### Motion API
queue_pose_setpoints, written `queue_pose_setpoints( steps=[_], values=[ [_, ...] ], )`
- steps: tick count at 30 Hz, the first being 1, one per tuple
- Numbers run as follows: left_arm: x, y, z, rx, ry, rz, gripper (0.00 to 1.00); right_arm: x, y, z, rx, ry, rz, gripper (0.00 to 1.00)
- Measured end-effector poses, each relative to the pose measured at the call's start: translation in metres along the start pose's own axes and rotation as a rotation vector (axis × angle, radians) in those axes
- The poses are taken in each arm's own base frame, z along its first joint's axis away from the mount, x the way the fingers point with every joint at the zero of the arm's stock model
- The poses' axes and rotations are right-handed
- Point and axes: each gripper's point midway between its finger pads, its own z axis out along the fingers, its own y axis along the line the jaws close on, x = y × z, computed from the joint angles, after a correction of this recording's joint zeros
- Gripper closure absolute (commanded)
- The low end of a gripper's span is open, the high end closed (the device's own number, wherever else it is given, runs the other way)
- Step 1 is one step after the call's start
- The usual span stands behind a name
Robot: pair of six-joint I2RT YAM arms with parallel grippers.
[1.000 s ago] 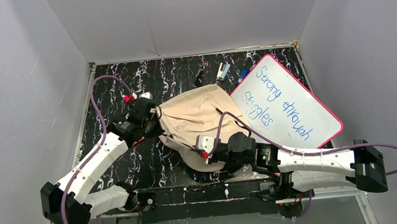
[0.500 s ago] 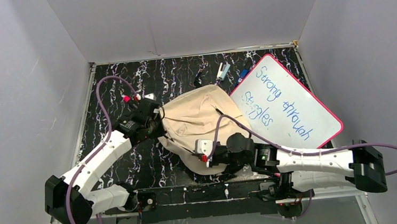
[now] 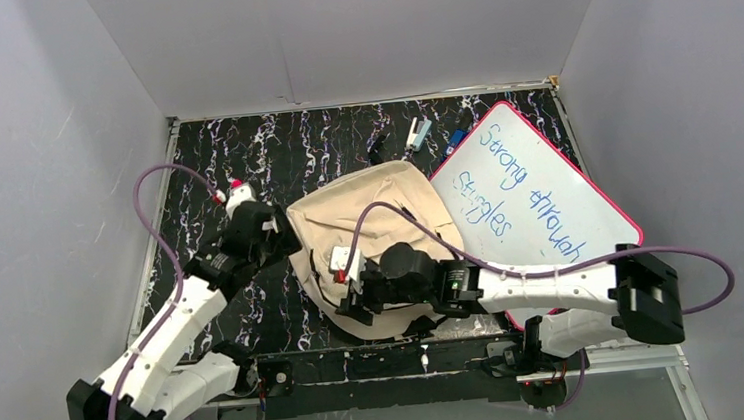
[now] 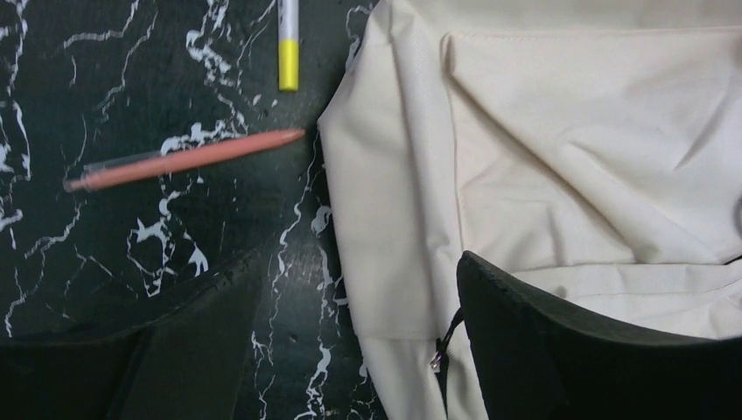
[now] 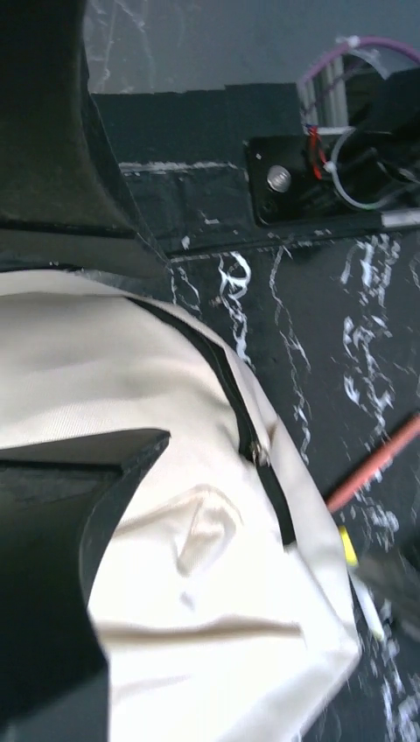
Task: Pack the student bag
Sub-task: Zip the student bag at the center of the board, then unzip the student bag at the center of the board.
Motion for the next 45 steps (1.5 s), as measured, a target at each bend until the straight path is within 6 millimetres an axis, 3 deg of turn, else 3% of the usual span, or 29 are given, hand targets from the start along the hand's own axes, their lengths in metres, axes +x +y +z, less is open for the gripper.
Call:
queue_pose_setpoints(
  steps=[5,8,10,13,16,18,20,24,32,39,45],
  values=[
    [0.027,0.015,-0.001,0.004,0.026,-0.061,0.15,-0.037,-0.026,-0.033,0.166,-0.05,0.105,0.17],
    [0.04,0.017,0.002,0.006,0.058,-0.084,0.14,-0.062,-0.055,-0.053,0.319,-0.069,0.172,0.19],
    [0.042,0.015,0.003,0.015,0.071,-0.095,0.14,-0.066,-0.078,-0.061,0.418,-0.039,0.226,0.22],
    [0.042,0.009,0.005,0.036,0.079,-0.109,0.14,-0.052,-0.135,-0.077,0.603,0.041,0.345,0.25],
    [0.043,0.002,0.006,0.058,0.091,-0.118,0.14,-0.009,-0.194,-0.098,0.77,0.156,0.453,0.25],
    [0.044,-0.003,0.005,0.082,0.102,-0.129,0.14,0.026,-0.212,-0.108,0.813,0.256,0.51,0.25],
    [0.045,-0.008,0.005,0.107,0.112,-0.143,0.14,0.051,-0.217,-0.11,0.803,0.337,0.551,0.25],
    [0.056,-0.013,0.004,0.151,0.143,-0.182,0.14,0.084,-0.215,-0.107,0.746,0.441,0.612,0.31],
    [0.091,-0.016,0.002,0.211,0.251,-0.262,0.14,0.094,-0.222,-0.104,0.68,0.438,0.669,0.46],
    [0.095,-0.025,-0.01,0.3,0.267,-0.298,0.15,0.112,-0.22,-0.09,0.624,0.478,0.691,0.51],
    [0.109,-0.025,-0.012,0.328,0.316,-0.299,0.18,0.114,-0.217,-0.085,0.594,0.482,0.695,0.68]
  ],
)
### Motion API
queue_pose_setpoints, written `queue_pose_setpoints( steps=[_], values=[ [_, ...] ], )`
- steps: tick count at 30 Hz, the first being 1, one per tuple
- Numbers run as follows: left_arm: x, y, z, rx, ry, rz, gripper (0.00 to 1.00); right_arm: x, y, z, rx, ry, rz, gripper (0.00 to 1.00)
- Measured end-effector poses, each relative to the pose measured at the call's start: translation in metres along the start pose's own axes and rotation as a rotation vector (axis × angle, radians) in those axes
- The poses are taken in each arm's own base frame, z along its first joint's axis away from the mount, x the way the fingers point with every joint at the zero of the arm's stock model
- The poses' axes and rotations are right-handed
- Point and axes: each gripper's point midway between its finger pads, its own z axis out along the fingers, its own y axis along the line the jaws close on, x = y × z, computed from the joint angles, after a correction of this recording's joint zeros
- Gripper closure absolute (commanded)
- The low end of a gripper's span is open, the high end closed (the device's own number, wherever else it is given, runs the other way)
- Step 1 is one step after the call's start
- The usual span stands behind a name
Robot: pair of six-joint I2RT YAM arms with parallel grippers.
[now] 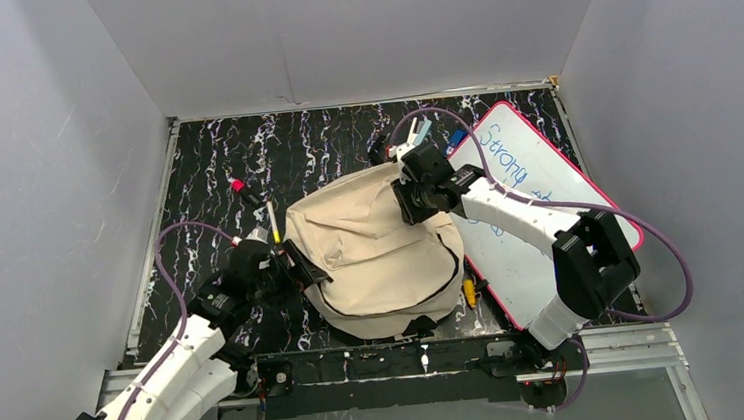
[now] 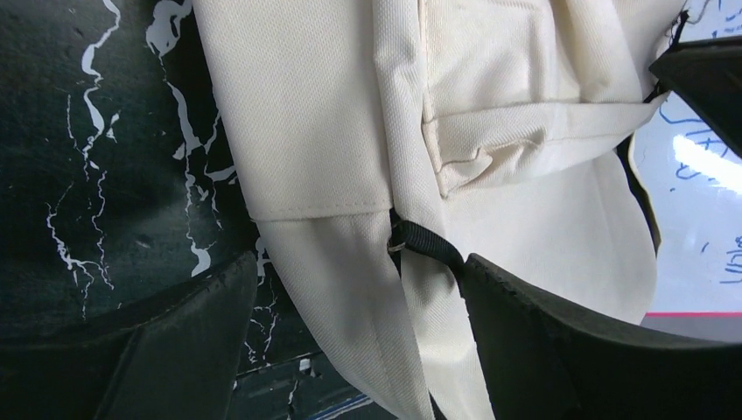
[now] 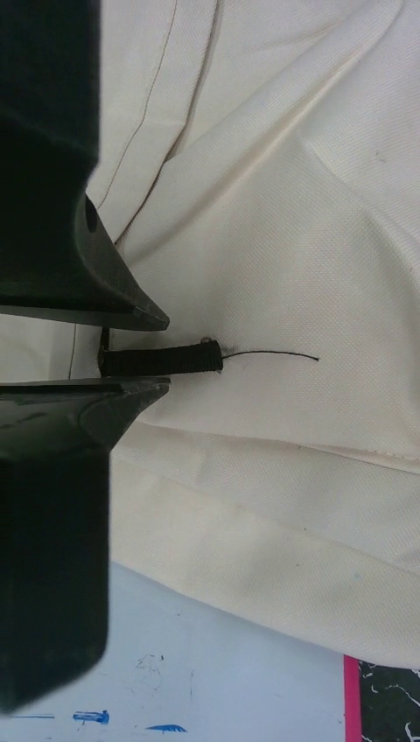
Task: Pack the student bag
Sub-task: Unzip the student bag at the center of the board.
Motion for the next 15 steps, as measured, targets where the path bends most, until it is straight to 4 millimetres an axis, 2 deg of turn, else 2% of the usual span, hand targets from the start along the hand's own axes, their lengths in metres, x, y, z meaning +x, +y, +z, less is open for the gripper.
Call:
queue_pose_setpoints(
  steps=[7,11,15],
  values=[
    [0.008,-0.002,-0.003,0.043,0.024,0.001,0.28,0.0,0.0,0.0,-0.003,-0.001,-0.001,0.99],
    [0.014,0.001,0.002,0.047,0.048,0.001,0.4,-0.002,0.004,-0.005,-0.022,-0.011,-0.001,1.0],
    [0.019,0.005,0.007,0.044,0.07,0.002,0.47,-0.008,0.01,-0.017,-0.048,-0.04,-0.002,1.0]
  ],
)
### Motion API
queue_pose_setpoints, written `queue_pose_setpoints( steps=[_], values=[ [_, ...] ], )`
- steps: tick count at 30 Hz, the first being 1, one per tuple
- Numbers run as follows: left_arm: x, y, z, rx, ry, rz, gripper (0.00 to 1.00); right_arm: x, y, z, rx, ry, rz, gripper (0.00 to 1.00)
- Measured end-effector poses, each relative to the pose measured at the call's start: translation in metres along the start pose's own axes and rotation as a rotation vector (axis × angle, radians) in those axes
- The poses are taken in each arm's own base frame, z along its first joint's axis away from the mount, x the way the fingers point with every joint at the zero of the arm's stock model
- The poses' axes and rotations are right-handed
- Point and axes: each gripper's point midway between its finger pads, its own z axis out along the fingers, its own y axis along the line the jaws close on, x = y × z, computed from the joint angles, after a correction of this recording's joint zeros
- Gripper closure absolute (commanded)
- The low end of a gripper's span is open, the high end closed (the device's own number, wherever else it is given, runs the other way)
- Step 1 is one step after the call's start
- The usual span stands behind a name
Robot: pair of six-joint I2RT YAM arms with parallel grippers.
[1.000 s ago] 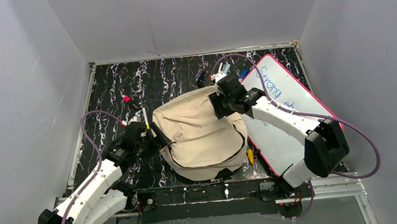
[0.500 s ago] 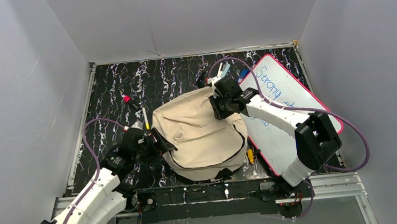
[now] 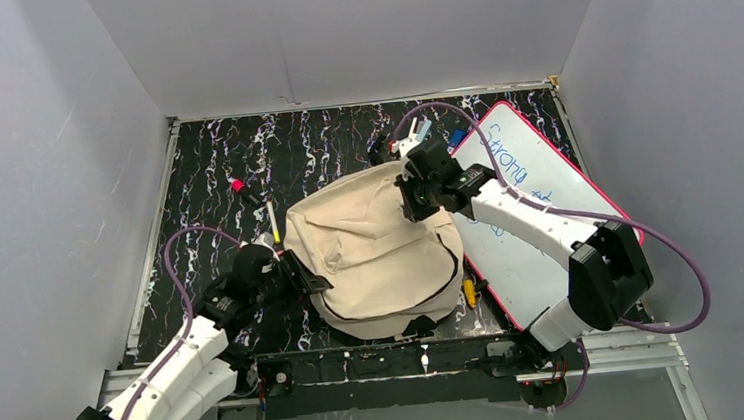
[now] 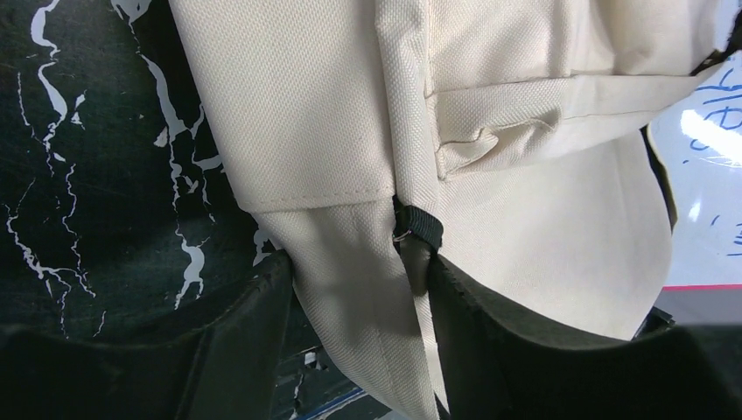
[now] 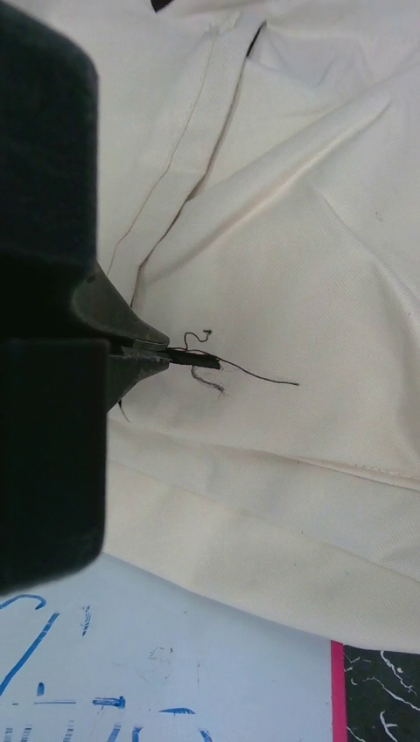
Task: Pack the student bag
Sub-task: Unzip the student bag at the center of the board.
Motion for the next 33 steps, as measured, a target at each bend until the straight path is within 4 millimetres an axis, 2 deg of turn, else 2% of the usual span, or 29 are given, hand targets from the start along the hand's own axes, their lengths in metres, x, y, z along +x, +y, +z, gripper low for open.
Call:
queue_pose_setpoints(
  steps=[5,8,16,21,24,30,33],
  values=[
    [0.002,0.0,0.004,0.004,0.011,0.007,0.53,-0.008,0.012,-0.014,-0.023,-0.043,-0.006,1.0],
    [0.002,-0.001,0.005,0.014,0.01,0.012,0.57,-0.007,0.028,-0.016,-0.047,-0.045,-0.02,1.0],
    [0.001,-0.003,0.007,0.024,0.01,0.024,0.67,-0.005,0.099,-0.01,-0.099,-0.033,-0.11,1.0],
    [0.004,0.0,0.008,0.022,0.016,0.03,0.69,0.002,0.126,0.004,-0.109,-0.015,-0.1,1.0],
    [0.006,0.003,0.008,0.019,0.018,0.03,0.69,0.004,0.132,0.011,-0.092,-0.007,-0.087,1.0],
    [0.003,-0.003,0.003,0.055,-0.007,0.047,0.68,-0.004,0.125,0.012,-0.033,-0.06,-0.063,1.0],
    [0.002,-0.004,0.002,0.058,-0.012,0.06,0.6,-0.003,0.125,0.011,-0.046,-0.083,-0.058,1.0]
  ],
)
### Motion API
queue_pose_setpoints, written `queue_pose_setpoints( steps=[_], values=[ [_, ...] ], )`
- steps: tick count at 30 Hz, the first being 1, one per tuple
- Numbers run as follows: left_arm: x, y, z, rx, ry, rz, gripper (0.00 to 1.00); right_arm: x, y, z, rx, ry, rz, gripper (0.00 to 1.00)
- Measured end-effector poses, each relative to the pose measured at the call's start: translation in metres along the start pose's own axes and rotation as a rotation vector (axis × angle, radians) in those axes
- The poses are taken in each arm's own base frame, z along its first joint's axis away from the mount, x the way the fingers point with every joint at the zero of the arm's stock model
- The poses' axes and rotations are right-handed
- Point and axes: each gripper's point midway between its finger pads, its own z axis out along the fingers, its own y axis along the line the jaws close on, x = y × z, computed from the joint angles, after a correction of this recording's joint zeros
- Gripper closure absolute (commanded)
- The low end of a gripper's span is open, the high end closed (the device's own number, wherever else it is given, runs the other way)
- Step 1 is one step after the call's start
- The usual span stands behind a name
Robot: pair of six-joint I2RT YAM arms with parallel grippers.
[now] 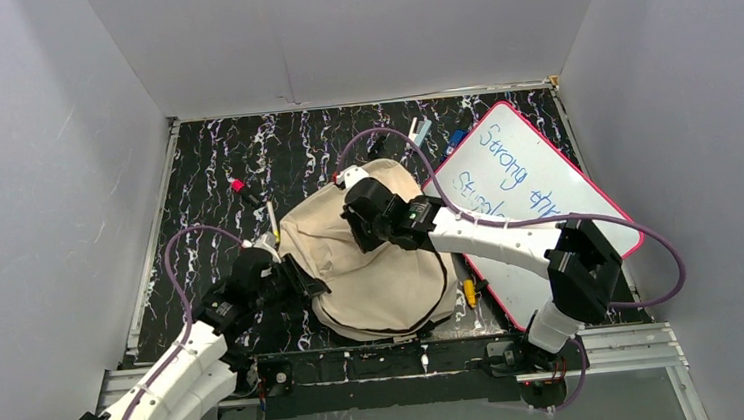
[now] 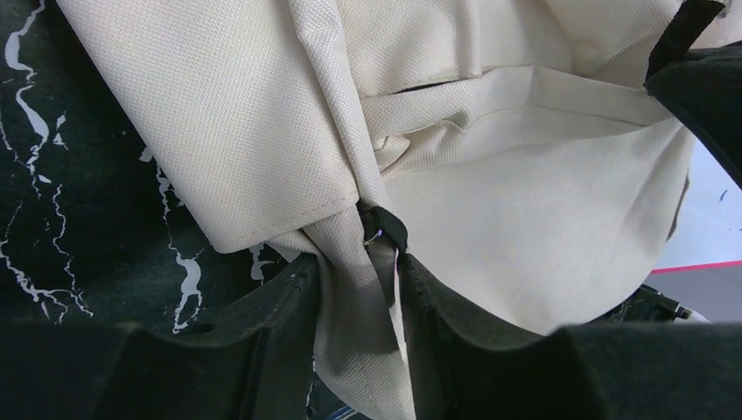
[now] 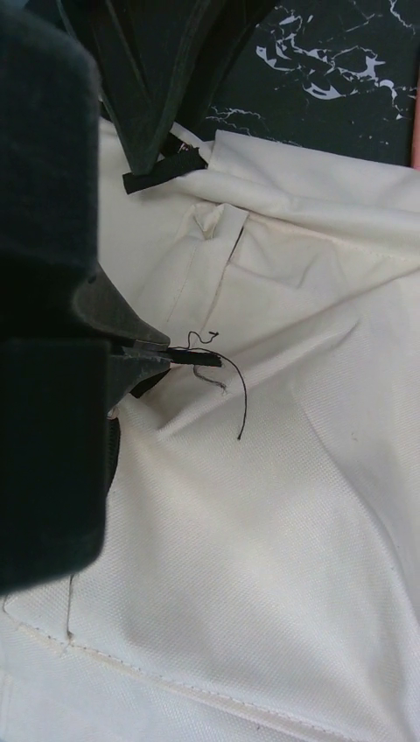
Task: Pack the student bag
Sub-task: Unzip the student bag at the center of the board.
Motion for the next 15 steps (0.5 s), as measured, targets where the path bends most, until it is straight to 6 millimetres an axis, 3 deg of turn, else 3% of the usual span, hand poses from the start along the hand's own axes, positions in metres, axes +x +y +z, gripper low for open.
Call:
queue_pose_setpoints(
  steps=[3,6,11,15],
  values=[
    [-0.002,0.0,-0.002,-0.014,-0.004,0.021,0.48,-0.003,0.003,0.001,-0.016,-0.016,0.001,1.0],
    [-0.017,-0.009,-0.012,-0.025,-0.054,0.054,0.4,-0.005,0.004,0.004,-0.024,-0.041,0.003,1.0],
    [-0.052,-0.042,-0.038,0.02,-0.192,0.098,0.36,0.009,-0.005,0.001,-0.032,-0.101,-0.012,0.75],
    [-0.066,-0.06,-0.045,0.042,-0.225,0.104,0.34,0.015,-0.011,-0.009,-0.034,-0.146,-0.037,0.58]
  ],
)
